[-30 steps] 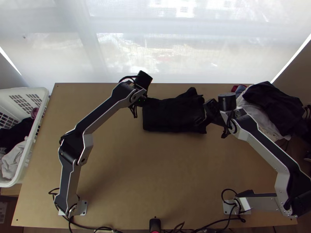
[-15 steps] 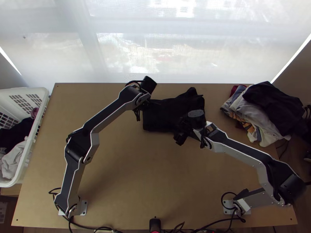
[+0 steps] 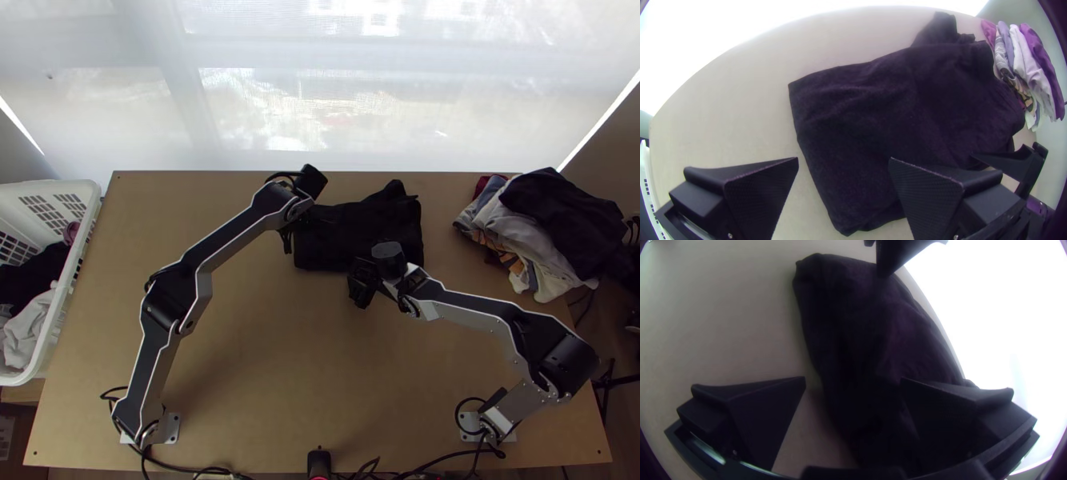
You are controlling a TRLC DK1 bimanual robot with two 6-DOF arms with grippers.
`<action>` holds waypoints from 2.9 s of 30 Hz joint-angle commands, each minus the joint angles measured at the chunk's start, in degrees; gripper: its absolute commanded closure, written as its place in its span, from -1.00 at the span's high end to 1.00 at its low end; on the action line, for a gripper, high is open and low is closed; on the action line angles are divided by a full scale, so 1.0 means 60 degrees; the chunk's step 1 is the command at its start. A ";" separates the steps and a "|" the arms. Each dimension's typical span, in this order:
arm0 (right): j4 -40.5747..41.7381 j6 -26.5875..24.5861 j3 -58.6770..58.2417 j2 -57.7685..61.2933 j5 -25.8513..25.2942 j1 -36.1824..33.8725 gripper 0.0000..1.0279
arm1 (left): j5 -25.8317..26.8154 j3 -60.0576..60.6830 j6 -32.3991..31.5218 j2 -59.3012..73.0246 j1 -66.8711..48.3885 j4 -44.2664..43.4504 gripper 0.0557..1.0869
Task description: Fold the t-shirt
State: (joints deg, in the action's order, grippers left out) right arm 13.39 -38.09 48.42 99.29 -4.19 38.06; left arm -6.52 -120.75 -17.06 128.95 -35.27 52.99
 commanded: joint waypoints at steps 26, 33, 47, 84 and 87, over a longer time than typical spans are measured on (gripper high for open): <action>0.0479 -0.0127 0.2271 0.2993 -0.0679 -0.0558 0.86 | -0.0070 0.0012 0.0104 -0.0089 0.0004 0.0294 0.91; -0.0254 0.0049 0.3004 0.3155 -0.0709 -0.0572 -0.96 | -0.0084 0.0012 0.0104 -0.0207 -0.0011 0.0411 0.91; -0.0766 0.1147 0.2828 0.0342 -0.0709 -0.0997 -0.95 | -0.0539 0.0027 0.0089 -0.1042 0.0136 0.0851 0.91; -0.4590 0.2598 0.7017 -0.4419 0.3085 -1.2423 -0.95 | -0.1388 0.2766 0.0060 -0.4191 0.0634 0.1129 0.91; -0.4590 0.2700 0.7252 -0.4140 0.3627 -1.3507 -0.95 | -0.1403 0.3001 0.0045 -0.4294 0.0634 0.1129 0.91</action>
State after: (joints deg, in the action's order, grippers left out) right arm -13.41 -23.27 88.03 72.69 9.54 -26.30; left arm -14.68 -105.49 -16.69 104.79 -31.53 59.88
